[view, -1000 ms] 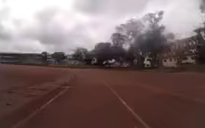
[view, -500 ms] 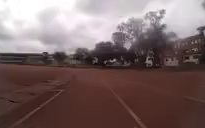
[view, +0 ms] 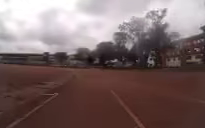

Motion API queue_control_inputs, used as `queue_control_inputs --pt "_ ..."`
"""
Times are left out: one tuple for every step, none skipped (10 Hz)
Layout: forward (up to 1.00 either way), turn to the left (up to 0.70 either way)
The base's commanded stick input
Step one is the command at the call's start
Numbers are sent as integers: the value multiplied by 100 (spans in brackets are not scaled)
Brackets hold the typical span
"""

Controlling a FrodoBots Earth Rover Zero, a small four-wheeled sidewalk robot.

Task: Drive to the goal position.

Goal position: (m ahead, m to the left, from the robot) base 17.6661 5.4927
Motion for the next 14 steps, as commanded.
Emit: queue_control_inputs --pt "100 0" --pt "100 0" --pt "100 0" --pt "100 0" --pt "100 0" --pt "100 0" --pt "100 0" --pt "100 0" --pt "100 0" --pt "100 0" --pt "100 0" --pt "100 0" --pt "100 0" --pt "100 0"
